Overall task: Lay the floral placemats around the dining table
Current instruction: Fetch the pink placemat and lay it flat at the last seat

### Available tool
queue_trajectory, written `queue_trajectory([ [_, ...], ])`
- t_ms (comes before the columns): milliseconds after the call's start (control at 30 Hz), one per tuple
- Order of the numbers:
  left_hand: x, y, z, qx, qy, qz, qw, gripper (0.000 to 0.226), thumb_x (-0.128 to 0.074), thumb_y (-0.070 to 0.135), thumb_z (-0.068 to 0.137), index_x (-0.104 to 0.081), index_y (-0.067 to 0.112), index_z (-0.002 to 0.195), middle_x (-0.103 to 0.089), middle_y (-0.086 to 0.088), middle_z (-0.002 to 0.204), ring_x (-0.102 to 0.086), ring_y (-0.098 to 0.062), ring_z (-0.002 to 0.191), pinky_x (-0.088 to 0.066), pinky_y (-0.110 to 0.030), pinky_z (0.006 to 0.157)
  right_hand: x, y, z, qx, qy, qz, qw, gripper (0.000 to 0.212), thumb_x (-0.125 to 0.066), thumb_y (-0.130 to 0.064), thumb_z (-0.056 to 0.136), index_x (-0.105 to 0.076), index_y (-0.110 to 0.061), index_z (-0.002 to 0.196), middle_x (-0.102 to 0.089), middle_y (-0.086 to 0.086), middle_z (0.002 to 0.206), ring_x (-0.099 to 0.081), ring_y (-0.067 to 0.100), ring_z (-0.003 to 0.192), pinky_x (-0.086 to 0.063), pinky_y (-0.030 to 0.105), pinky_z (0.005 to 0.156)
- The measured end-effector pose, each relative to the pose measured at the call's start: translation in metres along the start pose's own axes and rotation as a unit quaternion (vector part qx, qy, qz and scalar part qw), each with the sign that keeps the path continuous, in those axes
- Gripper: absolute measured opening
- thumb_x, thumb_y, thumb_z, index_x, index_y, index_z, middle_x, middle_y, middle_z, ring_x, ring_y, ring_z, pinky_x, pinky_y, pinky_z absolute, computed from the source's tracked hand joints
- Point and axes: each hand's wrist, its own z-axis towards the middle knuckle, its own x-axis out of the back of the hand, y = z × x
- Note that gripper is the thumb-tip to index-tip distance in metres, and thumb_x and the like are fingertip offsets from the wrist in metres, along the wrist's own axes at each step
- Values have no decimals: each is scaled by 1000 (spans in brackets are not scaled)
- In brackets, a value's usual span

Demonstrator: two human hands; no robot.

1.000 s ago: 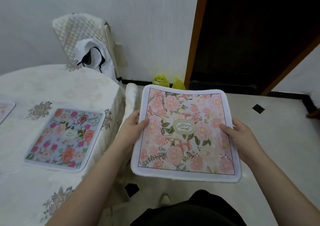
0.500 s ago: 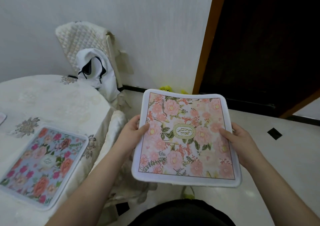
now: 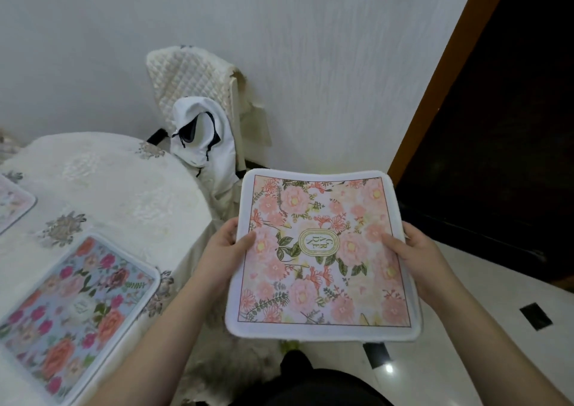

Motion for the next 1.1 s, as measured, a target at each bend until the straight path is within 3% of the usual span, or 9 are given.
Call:
queue_trajectory([
  [133,19,7,38,-12,16,-20,1000,22,-61,15,98,-62,25,117,-77,-9,101,-74,-37,86,-59,-57,78,-29,-22,37,-7,-8,-12,1000,21,-63,-17,95,-65,-23,115,-77,3,98,-75,25,84,-61,39,64],
  [333,54,19,89,-15,29,-40,999,25,-65,19,94,-64,31,117,-75,-10,108,-73,-37,91,-57,-59,83,-68,-51,86,1,-35,-26,999,27,-66,-20,93,-65,-23,120,-75,5,105,-73,29,92,-58,53,82],
  [533,55,36,125,-7,52,-86,995,24,-57,10,99,-63,25,118,-77,-9,100,-75,-31,80,-60,-38,62,-87,-69,132,-6,-49,-30,998,27,-65,-19,93,-65,-22,120,-76,6,103,-74,30,91,-58,54,81],
  [867,19,67,215,31,110,-41,993,26,-63,15,96,-61,24,120,-76,-5,106,-75,-30,88,-59,-52,81,-78,-104,256,-33,-108,-31,993,24,-62,-15,95,-65,-16,119,-76,10,100,-74,32,88,-61,49,73],
  [967,5,86,241,37,119,-44,991,27,-62,16,96,-62,29,120,-77,-5,103,-75,-33,88,-59,-55,81,-73,-123,296,-47,-133,-25,990,23,-62,-15,95,-65,-18,117,-76,11,100,-74,33,87,-61,46,68],
  [1100,-5,108,265,41,138,-52,988,23,-61,16,97,-63,29,116,-77,-5,103,-75,-33,88,-60,-54,80,-75,-143,342,-51,-165,-40,984,24,-61,-15,95,-64,-17,119,-76,12,101,-74,34,87,-60,49,73],
])
